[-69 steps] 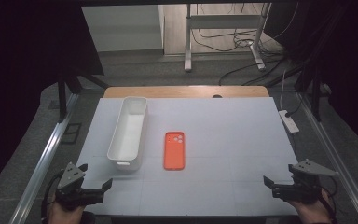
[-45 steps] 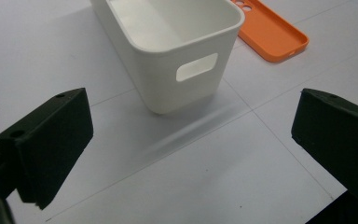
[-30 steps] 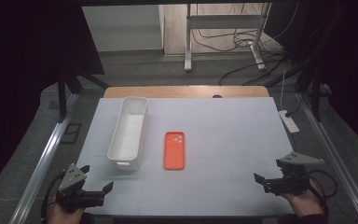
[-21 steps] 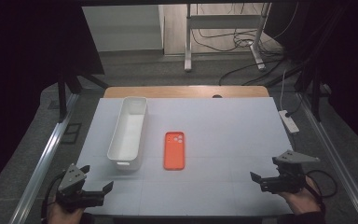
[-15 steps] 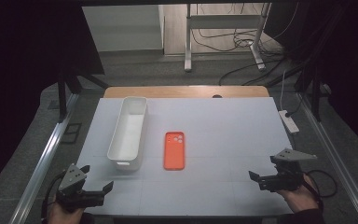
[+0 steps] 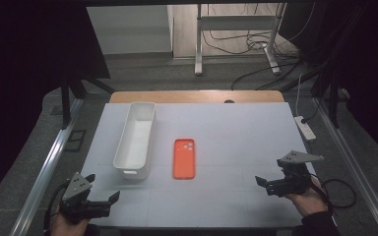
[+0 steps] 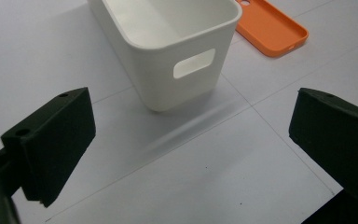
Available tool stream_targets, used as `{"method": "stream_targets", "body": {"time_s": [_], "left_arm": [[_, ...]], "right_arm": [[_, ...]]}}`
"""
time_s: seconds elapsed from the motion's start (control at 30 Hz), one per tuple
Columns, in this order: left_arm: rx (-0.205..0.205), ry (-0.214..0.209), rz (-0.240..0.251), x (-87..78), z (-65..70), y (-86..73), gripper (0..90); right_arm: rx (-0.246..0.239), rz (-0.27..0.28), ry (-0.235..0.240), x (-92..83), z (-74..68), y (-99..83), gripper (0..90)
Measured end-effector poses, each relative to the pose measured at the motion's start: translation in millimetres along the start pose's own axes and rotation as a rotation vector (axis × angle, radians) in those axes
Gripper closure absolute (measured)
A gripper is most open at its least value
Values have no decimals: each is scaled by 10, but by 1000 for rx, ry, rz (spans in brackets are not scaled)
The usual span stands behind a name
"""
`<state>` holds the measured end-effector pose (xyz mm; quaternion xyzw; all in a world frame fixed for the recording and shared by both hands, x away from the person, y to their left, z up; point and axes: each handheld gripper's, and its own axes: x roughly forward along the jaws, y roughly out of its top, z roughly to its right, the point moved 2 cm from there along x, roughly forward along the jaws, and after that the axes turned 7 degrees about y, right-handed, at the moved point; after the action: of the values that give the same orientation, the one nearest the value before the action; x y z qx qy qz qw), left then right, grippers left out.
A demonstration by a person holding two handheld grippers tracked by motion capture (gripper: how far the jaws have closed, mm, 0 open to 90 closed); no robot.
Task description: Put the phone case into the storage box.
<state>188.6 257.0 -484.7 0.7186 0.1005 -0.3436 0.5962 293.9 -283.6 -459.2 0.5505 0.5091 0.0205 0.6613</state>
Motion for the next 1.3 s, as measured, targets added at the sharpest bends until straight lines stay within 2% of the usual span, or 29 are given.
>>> {"method": "stream_targets", "body": {"time_s": [0.77, 0.93, 1.1, 1.3], "left_arm": [[1, 0, 1, -1, 1, -1, 14], [-1, 0, 1, -1, 0, -1, 14], [-1, 0, 0, -1, 0, -1, 14], [-3, -3, 1, -1, -1, -1, 15]], "right_arm": [[-8, -9, 30, 180, -42, 198, 0], [-11, -7, 18, 235, -59, 235, 0], [-20, -13, 25, 287, -75, 260, 0], [-9, -18, 43, 348, -84, 278, 0]]}}
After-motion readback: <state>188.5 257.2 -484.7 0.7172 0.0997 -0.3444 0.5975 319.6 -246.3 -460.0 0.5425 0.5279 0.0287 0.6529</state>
